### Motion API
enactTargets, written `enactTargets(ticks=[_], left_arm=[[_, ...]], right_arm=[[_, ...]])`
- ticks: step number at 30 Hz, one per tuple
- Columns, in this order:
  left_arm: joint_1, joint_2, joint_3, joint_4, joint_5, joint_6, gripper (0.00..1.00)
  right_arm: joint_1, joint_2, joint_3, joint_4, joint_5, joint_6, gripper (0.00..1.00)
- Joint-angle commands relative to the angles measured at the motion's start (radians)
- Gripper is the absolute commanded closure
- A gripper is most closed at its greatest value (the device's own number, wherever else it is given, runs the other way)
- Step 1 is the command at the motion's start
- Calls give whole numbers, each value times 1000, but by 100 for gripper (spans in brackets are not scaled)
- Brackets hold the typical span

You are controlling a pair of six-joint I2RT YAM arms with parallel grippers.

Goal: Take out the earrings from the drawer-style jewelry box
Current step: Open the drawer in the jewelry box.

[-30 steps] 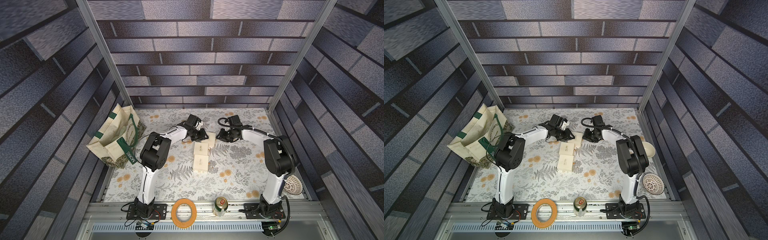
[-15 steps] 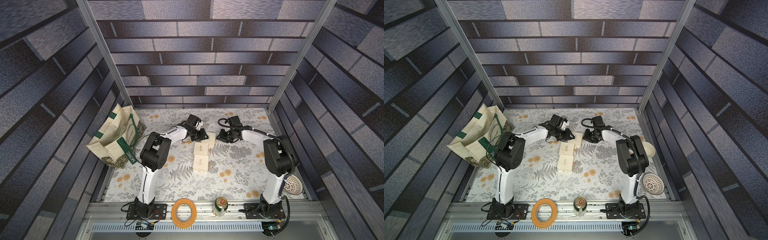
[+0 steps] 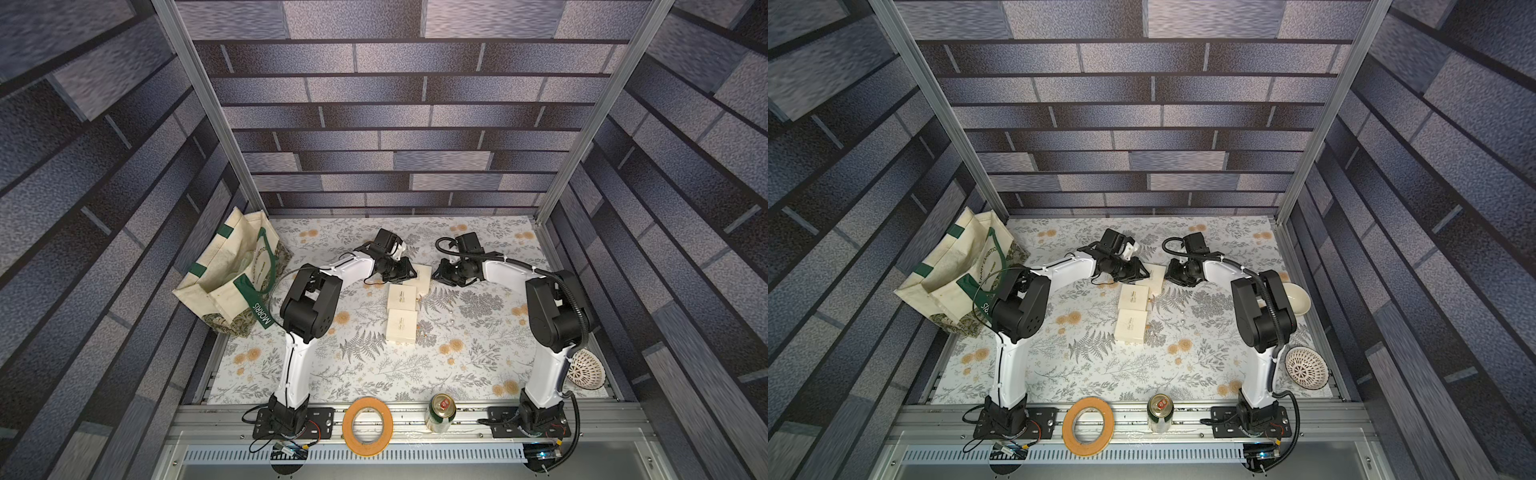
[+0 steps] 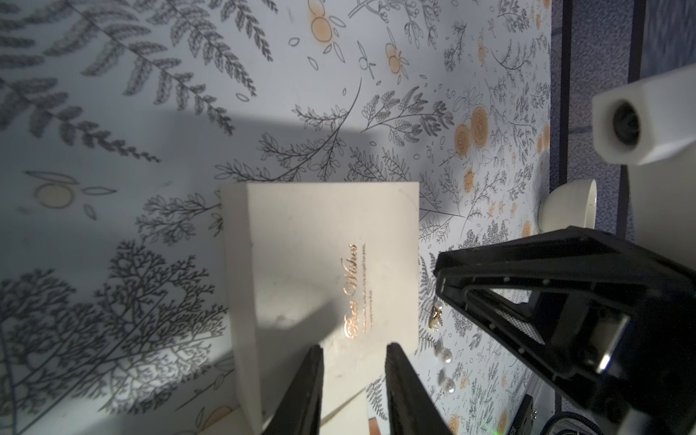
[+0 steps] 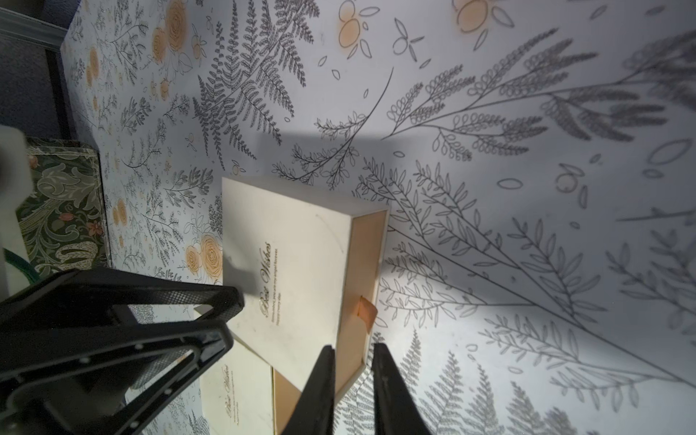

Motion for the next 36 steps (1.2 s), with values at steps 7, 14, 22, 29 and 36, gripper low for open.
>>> enactTargets(ticks=[7, 14, 22, 29, 36], left_arm=[[-2, 26, 12, -45, -18, -2, 69], [-2, 26, 11, -42, -18, -1, 68], [-1, 28, 12, -45, -17, -3, 69], [0, 27, 10, -46, -20, -4, 69], [1, 26, 9, -44, -21, -4, 69]], right_arm=[[12, 26, -8, 15, -15, 10, 79], [13, 33, -6, 17, -18, 11, 79], [13, 41, -20, 53, -21, 24, 80], [13, 44, -18, 60, -26, 26, 81], [13, 48, -23, 69, -36, 30, 84]])
